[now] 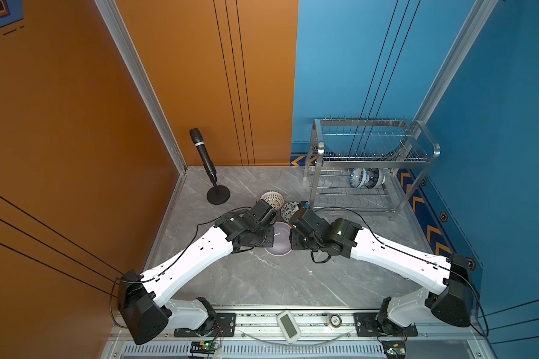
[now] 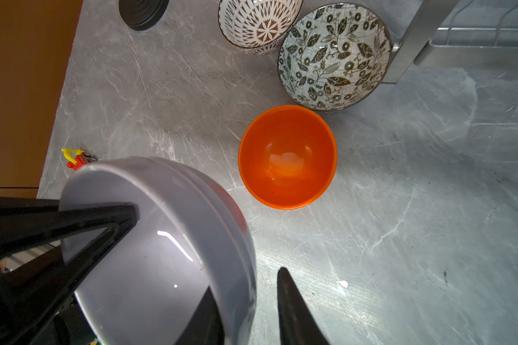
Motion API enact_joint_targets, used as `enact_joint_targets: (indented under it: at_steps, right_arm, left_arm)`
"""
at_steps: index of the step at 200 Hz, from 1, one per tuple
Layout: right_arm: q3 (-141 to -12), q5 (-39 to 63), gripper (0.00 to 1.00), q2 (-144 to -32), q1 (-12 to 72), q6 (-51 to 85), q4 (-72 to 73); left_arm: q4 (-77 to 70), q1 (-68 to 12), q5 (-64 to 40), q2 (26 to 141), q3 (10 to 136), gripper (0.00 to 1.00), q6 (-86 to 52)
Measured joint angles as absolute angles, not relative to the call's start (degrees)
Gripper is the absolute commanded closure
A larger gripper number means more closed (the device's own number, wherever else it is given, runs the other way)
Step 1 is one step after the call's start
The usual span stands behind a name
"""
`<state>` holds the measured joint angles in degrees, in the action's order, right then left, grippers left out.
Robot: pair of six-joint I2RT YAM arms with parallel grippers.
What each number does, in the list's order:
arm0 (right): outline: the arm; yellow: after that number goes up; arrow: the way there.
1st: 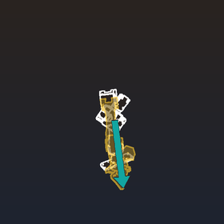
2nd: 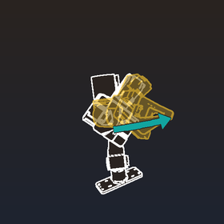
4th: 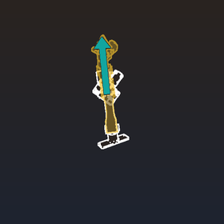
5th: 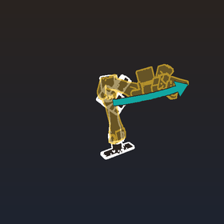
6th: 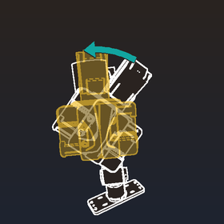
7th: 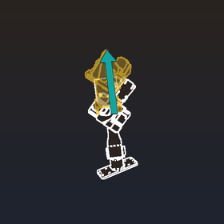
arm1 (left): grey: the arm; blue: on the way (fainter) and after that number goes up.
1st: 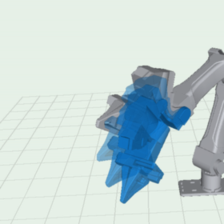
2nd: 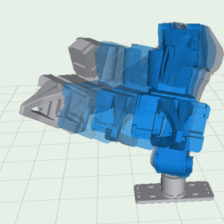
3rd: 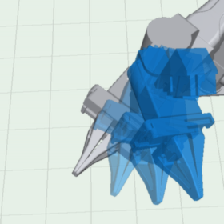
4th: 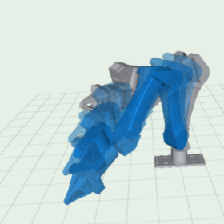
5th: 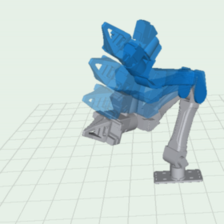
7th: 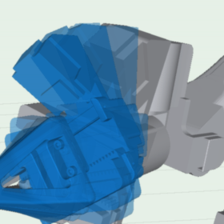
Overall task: Load bowls into a dish rack
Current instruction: Place the bowl in the dish rack.
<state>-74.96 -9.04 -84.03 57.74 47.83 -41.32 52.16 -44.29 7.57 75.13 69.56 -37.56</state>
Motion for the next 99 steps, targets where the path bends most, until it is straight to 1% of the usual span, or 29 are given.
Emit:
enact_joint_targets:
  at_steps: [80,99]
  right_arm:
    - [-74.72,-9.23,1.0,-84.25,57.76,48.86,-40.8]
    - [-74.67,-9.23,1.0,-84.25,57.76,48.88,-40.75]
  left_arm:
    - [51.94,-45.45,9.1,75.13,69.56,1.0,-37.8]
    - [51.94,-45.65,9.23,75.13,69.56,1.0,-37.8]
